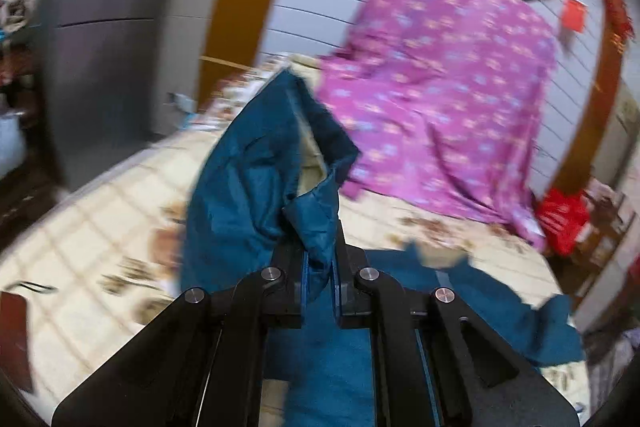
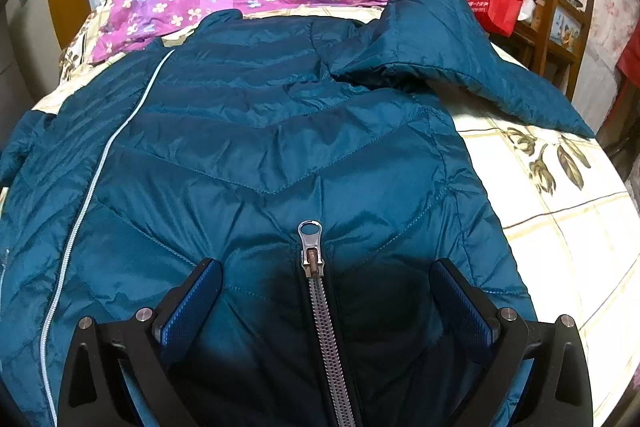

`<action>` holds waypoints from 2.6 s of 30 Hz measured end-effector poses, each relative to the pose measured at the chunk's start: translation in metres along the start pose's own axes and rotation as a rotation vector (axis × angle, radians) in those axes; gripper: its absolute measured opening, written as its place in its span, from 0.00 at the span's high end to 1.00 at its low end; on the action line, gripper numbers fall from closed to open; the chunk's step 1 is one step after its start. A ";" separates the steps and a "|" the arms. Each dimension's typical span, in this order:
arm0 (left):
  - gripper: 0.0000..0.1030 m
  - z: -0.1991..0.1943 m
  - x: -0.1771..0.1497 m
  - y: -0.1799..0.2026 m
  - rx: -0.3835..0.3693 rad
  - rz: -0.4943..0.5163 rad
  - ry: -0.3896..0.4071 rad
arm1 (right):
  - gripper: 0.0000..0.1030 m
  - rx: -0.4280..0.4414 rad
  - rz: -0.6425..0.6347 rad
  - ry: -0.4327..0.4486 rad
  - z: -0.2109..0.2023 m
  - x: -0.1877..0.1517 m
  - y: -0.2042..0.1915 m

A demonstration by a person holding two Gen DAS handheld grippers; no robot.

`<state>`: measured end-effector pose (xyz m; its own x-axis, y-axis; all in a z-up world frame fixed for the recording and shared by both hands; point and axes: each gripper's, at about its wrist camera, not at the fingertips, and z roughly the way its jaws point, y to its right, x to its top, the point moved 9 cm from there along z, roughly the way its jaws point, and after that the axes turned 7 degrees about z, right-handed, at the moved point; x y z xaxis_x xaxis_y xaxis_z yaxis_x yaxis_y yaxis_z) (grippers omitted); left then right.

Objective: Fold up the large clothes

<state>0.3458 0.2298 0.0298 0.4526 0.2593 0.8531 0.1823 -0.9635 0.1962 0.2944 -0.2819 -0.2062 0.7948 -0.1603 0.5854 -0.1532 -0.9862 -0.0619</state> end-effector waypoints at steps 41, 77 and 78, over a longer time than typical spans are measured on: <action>0.93 0.180 -0.249 0.438 -0.665 0.165 -0.520 | 0.00 0.046 0.006 -0.153 -0.035 -0.021 0.066; 0.36 0.230 -0.167 0.074 0.053 0.158 -0.401 | 0.02 0.191 -0.312 0.002 0.103 0.160 -0.172; 0.36 0.231 -0.169 0.071 0.057 0.160 -0.398 | 0.02 0.190 -0.291 -0.004 0.106 0.161 -0.162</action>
<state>0.4842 0.1328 -0.2122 0.7782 0.1230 0.6158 0.1254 -0.9913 0.0395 0.5099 -0.1528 -0.1877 0.7915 0.1291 0.5974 0.1921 -0.9805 -0.0426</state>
